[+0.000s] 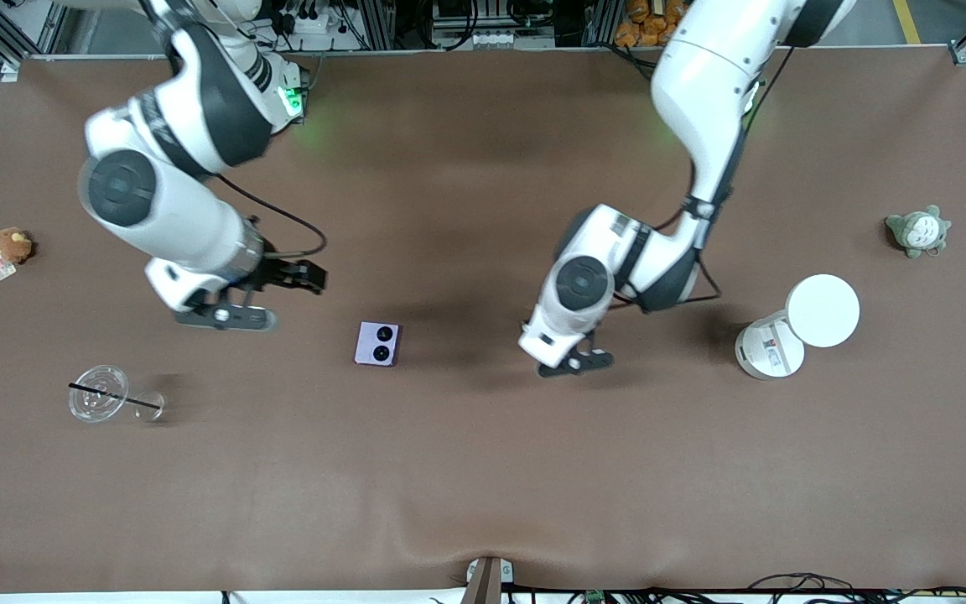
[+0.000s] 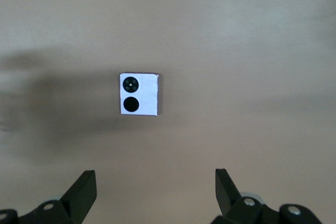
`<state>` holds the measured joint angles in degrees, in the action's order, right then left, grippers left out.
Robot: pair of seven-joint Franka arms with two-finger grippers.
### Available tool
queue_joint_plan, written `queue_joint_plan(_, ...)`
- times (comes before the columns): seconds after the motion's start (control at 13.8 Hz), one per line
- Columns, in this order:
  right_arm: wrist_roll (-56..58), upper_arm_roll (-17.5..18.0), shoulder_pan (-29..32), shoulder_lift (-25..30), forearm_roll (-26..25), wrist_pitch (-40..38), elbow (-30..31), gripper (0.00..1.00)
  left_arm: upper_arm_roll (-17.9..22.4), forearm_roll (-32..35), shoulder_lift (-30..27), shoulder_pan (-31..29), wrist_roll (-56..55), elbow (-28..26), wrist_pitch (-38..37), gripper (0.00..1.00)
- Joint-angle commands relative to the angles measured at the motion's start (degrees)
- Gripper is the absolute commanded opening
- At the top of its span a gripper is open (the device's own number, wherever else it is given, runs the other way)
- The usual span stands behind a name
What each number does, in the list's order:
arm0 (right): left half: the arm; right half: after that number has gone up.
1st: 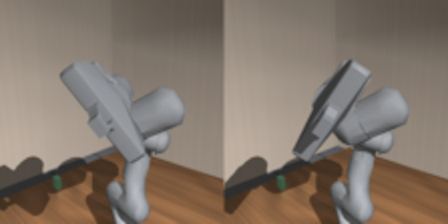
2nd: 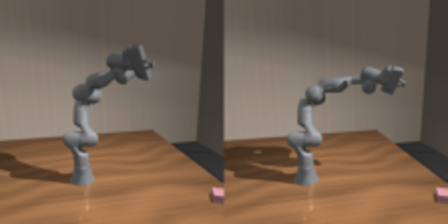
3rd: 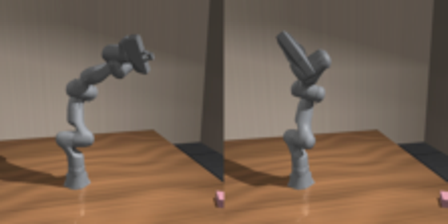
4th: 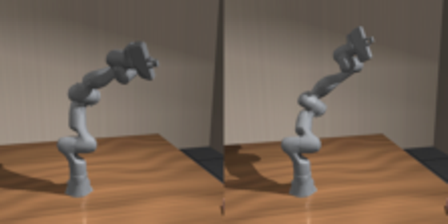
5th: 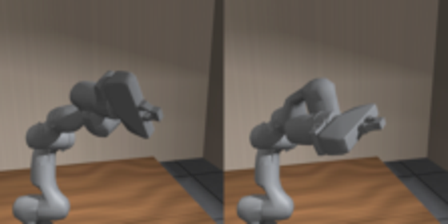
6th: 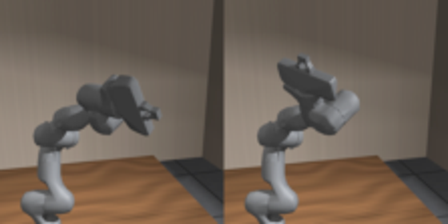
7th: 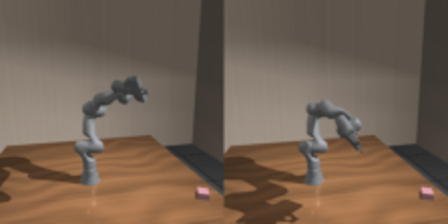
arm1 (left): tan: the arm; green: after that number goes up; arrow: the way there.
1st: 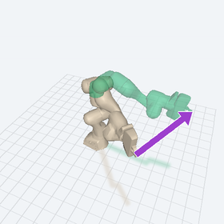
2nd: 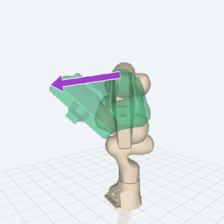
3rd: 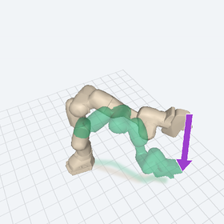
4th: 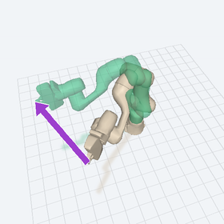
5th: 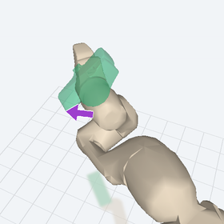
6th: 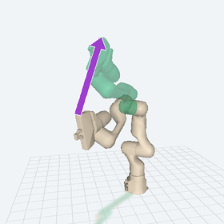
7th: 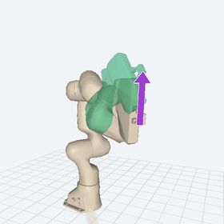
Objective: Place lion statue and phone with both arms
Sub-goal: 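Grasp the white phone with the right gripper while the left gripper holds the lion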
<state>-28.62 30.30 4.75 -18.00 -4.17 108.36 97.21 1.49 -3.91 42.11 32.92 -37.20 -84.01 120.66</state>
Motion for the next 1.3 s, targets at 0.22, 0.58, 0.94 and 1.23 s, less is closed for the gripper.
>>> queue_joint_plan(0.22,-3.3,-0.6,-5.1,-10.5,-8.0,9.0,-0.9,1.00,-0.6,8.0,-2.8,-7.8,4.9,-4.2,-0.2,0.00)
queue_joint_plan(0.58,-16.4,-0.7,-7.9,-17.2,-16.4,13.0,-0.6,1.00,-0.9,9.4,-5.0,-15.1,16.3,-7.6,0.7,0.00)
queue_joint_plan(0.94,-25.9,-0.9,-8.1,-21.6,-22.1,22.0,1.0,1.00,-0.8,9.4,-5.8,-19.6,22.0,-13.2,7.0,0.00)
queue_joint_plan(1.23,-28.1,-3.8,-8.9,-21.8,-24.9,31.2,6.7,1.00,-0.6,9.4,-6.0,-20.2,26.3,-13.4,7.2,0.00)
